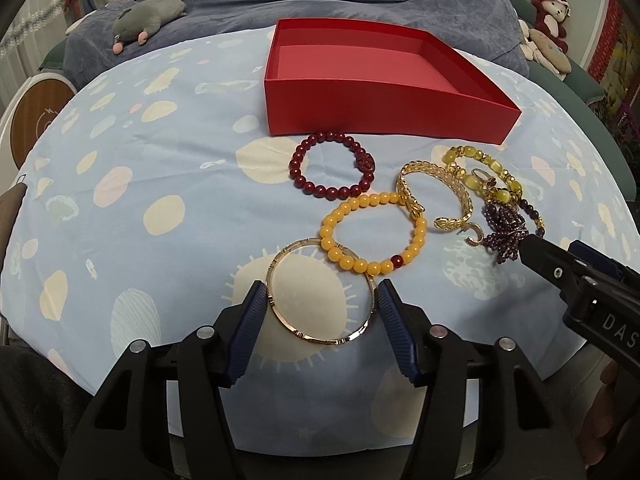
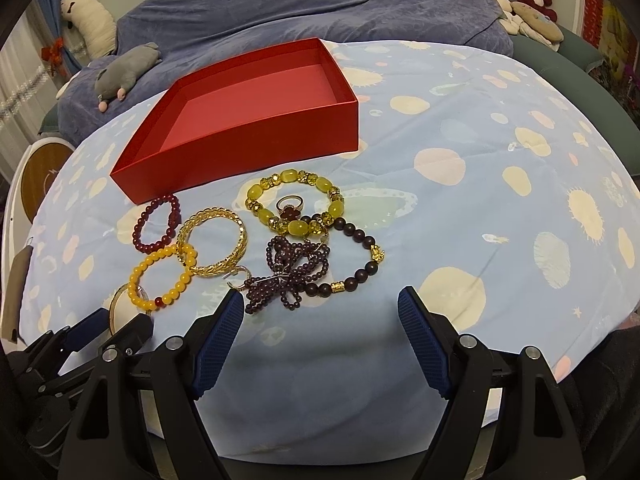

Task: Organize jewelry
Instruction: 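Grasp and lift the rose-gold bangle with left tool while right grasps the purple bow bracelet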

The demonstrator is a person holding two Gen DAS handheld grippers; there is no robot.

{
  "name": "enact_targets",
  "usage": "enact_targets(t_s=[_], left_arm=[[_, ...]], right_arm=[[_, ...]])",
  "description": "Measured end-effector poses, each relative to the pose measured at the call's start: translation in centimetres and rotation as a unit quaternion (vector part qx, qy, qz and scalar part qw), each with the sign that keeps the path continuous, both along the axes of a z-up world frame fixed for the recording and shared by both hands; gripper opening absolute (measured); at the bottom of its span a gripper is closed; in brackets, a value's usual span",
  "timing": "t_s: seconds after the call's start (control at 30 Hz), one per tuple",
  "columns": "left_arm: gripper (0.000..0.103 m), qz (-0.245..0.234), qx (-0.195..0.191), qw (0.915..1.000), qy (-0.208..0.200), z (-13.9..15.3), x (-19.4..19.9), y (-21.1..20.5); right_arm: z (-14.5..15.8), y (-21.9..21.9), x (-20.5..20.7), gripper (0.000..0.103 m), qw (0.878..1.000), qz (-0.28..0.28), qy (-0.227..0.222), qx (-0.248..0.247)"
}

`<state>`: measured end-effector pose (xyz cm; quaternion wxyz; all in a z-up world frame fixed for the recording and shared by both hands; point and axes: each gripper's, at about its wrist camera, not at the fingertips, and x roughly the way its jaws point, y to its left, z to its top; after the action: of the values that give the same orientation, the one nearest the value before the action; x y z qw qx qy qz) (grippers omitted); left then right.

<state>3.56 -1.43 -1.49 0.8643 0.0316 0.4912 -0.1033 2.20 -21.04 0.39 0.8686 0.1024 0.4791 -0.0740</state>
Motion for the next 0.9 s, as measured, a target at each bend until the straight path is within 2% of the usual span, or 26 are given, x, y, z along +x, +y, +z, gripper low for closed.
enact_targets(t_s=[0.13,0.37,0.5,0.53,0.57,0.6,0.77,0.8,0.87,0.9], left_arm=[[0.055,0.003,-0.007,1.0000,0.000,0.2,-0.3,0.3],[0.055,0.013,-0.022,0.9997,-0.001,0.7,-0.5,1.3],[0.055,0.014,-0.024,0.9996,0.004,0.5,-0.5,1.4],[0.055,0.013,-0.024,0.9996,0.004,0.5,-0.6,1.3],[0.055,0.012,-0.023,0.9997,0.004,0.5,-0.6,1.4],[0.055,0.011,-0.023,0.9997,0.003,0.5,-0.7,1.4],[0.055,0.011,-0.022,0.9997,0.004,0.5,-0.8,1.4],[0.055,0.011,-0.023,0.9997,0.003,0.6,-0.9,1.4],[0.055,0.011,-0.026,0.9996,0.000,1.0,-1.1,1.5],[0.055,0.010,-0.029,0.9995,-0.001,1.3,-1.3,1.6]], right_arm=[[0.1,0.3,0.5,0.072,1.000,0.004,0.004,0.010],[-0.8,1.3,2.1,0.050,0.999,0.017,0.025,0.016],[-1.0,1.6,2.5,0.045,1.000,0.014,0.024,-0.003],[-1.0,1.6,2.6,0.041,1.000,0.014,0.024,-0.010],[-1.0,1.6,2.6,0.032,0.999,0.015,0.025,-0.016],[-1.0,1.4,2.6,0.027,0.999,0.017,0.025,-0.019],[-0.4,0.4,1.9,0.016,1.000,0.020,0.022,-0.007],[-0.2,0.2,1.7,0.011,1.000,0.021,0.018,-0.005],[0.5,-0.1,1.2,0.010,1.000,0.023,0.011,0.004],[0.9,-0.2,1.0,0.007,1.000,0.024,0.007,0.008]])
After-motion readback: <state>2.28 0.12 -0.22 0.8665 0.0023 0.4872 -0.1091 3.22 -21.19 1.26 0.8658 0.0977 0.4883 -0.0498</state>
